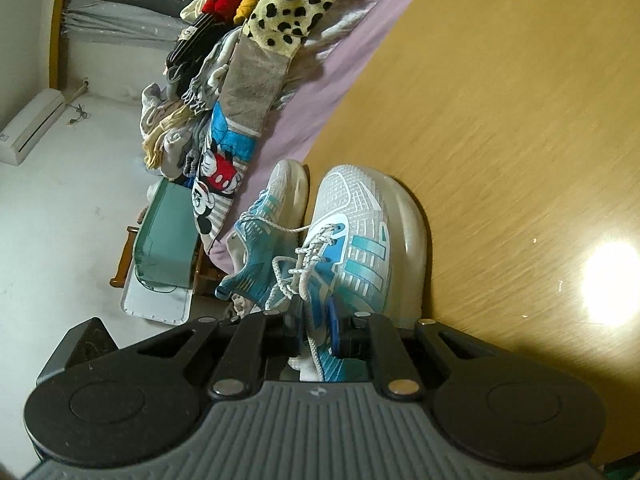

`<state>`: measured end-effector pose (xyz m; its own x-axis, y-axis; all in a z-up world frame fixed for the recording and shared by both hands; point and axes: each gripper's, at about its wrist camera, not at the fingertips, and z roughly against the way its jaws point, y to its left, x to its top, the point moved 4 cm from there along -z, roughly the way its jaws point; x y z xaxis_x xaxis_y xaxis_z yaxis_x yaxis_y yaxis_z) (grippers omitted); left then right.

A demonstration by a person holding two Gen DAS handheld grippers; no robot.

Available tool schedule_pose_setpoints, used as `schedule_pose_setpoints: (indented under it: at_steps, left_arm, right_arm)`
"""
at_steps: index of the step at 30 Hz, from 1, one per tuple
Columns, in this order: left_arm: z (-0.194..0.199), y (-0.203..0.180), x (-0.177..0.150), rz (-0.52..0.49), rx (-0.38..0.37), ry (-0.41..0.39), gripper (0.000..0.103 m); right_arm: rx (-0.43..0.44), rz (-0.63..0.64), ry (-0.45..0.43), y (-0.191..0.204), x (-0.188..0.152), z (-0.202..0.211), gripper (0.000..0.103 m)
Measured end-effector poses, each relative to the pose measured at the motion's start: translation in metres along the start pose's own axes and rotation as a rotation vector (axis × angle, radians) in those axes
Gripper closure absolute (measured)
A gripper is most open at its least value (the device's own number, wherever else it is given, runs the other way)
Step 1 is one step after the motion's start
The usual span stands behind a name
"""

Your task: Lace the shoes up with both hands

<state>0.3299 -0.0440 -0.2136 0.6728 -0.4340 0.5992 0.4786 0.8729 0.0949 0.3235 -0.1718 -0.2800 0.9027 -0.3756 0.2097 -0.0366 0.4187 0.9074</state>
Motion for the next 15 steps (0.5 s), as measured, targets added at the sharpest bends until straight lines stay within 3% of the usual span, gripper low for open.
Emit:
schedule_pose_setpoints:
  at_steps: [15]
  left_arm:
    - [-0.0038,-0.0043,0.0035,-0.029,0.007,0.0,0.101]
  right_arm:
    - [-0.005,0.05,0.019,0.005,0.0016,0.0011,0.088]
